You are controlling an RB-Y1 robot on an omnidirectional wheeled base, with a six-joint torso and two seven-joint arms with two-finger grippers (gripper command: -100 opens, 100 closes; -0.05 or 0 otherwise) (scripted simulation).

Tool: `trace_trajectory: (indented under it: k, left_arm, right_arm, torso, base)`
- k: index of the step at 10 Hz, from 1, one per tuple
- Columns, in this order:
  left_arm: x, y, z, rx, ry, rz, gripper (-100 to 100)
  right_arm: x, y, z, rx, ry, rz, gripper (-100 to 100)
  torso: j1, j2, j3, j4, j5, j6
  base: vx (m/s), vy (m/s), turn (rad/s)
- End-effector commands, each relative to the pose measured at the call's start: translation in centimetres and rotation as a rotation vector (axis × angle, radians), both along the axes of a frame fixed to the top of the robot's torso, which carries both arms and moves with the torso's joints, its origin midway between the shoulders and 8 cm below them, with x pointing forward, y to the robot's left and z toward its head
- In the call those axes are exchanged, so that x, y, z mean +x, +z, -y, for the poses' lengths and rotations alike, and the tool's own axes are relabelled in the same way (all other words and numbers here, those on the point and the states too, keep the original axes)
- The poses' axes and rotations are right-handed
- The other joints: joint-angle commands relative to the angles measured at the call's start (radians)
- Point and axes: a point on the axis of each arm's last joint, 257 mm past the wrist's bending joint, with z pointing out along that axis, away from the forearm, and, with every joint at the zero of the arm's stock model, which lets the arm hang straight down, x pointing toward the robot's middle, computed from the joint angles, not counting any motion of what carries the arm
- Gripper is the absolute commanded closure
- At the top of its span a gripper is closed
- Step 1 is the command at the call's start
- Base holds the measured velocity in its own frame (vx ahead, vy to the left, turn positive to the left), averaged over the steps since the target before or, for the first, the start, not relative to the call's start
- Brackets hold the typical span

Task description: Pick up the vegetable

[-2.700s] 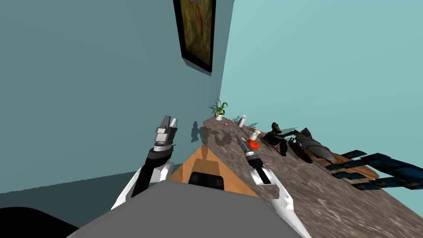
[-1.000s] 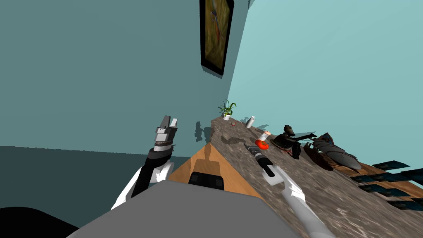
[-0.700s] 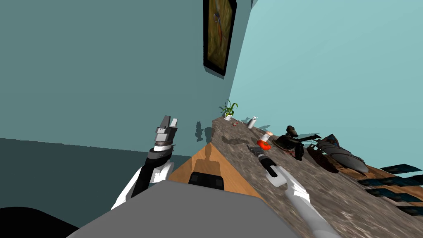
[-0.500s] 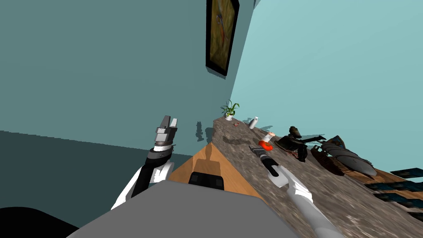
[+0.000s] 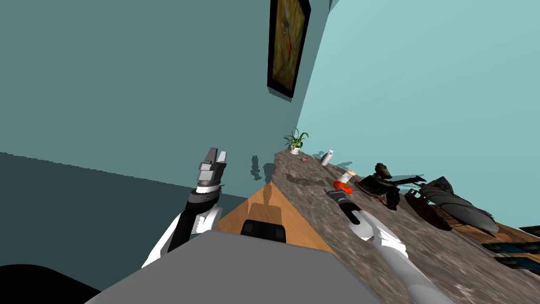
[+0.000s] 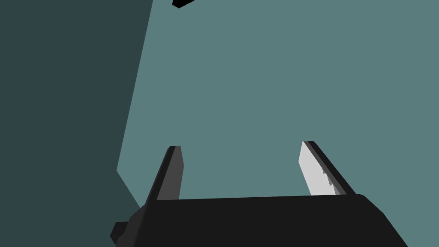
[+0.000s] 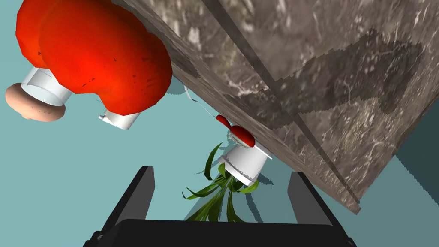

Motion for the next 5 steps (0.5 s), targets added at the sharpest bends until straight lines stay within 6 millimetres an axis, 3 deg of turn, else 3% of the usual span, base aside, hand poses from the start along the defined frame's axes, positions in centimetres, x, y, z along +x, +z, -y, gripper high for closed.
trace_trajectory:
  k: [1,2,5]
  left_arm:
    - [0.0,0.0,0.0,0.000,0.000,0.000,0]
    - [0.0,0.0,0.0,0.000,0.000,0.000,0]
    - [0.0,0.0,0.0,0.000,0.000,0.000,0]
  right_arm:
    - [-0.7,0.0,2.7,-0.087,-0.029,-0.040,-100]
    - [-1.0,-0.3,3.0,-0.087,-0.036,-0.047,-100]
    - [-2.5,0.3,7.9,-0.229,-0.097,-0.127,-100]
  torso:
    - [0.000,0.000,0.000,0.000,0.000,0.000]
    - [0.000,0.000,0.000,0.000,0.000,0.000]
    - [0.000,0.000,0.000,0.000,0.000,0.000]
  base:
    - [-0.025,0.030,0.110]
    - [-0.017,0.027,0.026]
    - [-0.009,0.024,0.088]
